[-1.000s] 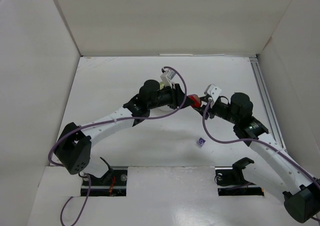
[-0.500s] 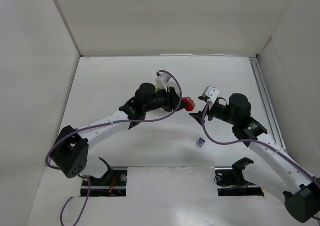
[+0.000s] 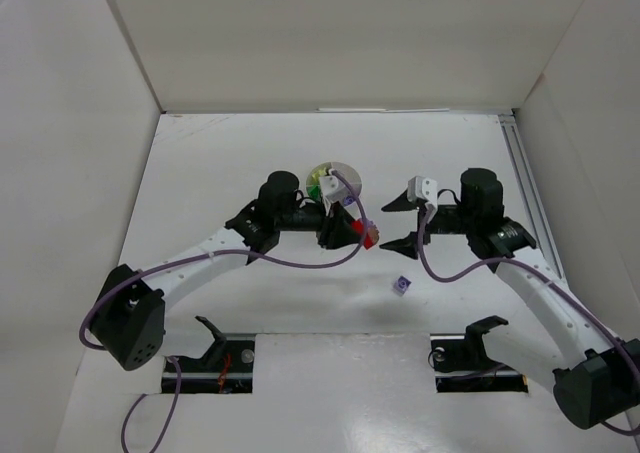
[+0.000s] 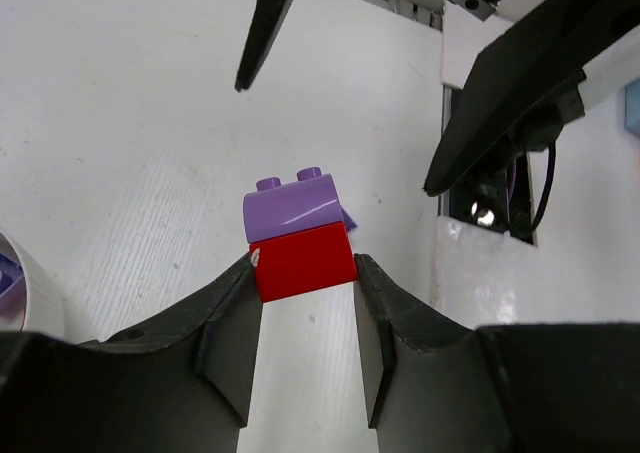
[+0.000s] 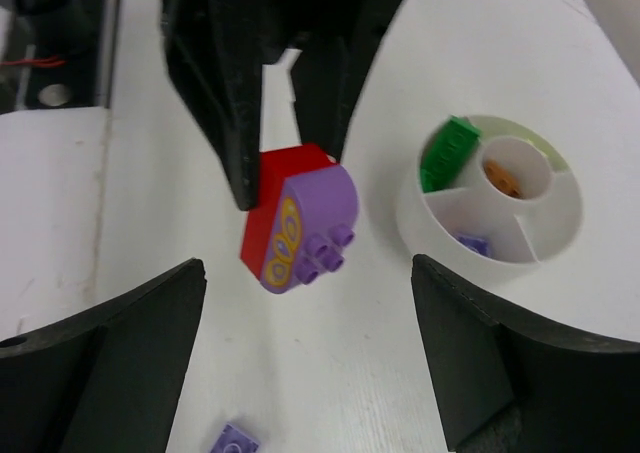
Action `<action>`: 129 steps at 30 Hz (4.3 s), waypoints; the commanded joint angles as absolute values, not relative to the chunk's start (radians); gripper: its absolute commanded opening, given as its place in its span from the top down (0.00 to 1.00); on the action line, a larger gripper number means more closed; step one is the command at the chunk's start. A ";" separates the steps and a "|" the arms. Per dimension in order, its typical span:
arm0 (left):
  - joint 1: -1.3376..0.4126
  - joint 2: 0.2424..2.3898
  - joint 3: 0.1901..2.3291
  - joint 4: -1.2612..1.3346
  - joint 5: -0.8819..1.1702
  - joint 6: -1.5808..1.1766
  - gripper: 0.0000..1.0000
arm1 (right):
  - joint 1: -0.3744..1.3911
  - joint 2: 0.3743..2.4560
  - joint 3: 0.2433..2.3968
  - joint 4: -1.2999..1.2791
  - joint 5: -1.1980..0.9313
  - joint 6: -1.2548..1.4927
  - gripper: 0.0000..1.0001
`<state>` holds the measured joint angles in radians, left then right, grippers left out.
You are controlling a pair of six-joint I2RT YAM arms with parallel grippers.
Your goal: Sort the legos into containers by color
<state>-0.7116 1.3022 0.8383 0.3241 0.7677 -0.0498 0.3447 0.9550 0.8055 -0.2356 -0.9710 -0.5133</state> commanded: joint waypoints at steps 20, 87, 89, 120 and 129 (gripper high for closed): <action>-0.730 1.296 0.917 0.223 0.902 0.212 1.00 | 0.364 1.146 0.937 -0.288 -1.127 -0.537 0.21; -0.650 1.025 0.959 -0.221 -0.597 -0.709 1.00 | 0.588 1.583 0.966 0.571 -0.262 -0.292 0.83; -0.650 1.015 0.948 -0.221 -0.609 -0.709 1.00 | 0.588 1.583 0.956 0.580 -0.238 -0.291 0.81; -0.641 1.052 0.939 -0.241 -0.618 -0.718 1.00 | 0.597 1.582 0.805 0.683 -0.193 -0.255 0.34; -0.641 1.043 0.939 -0.241 -0.618 -0.709 1.00 | 0.597 1.424 0.784 0.510 -0.215 -0.299 0.27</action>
<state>-0.6456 1.0592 0.9360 -0.2520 -0.6041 -0.7120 0.5900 1.5200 0.7834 0.5655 -0.1974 -0.2729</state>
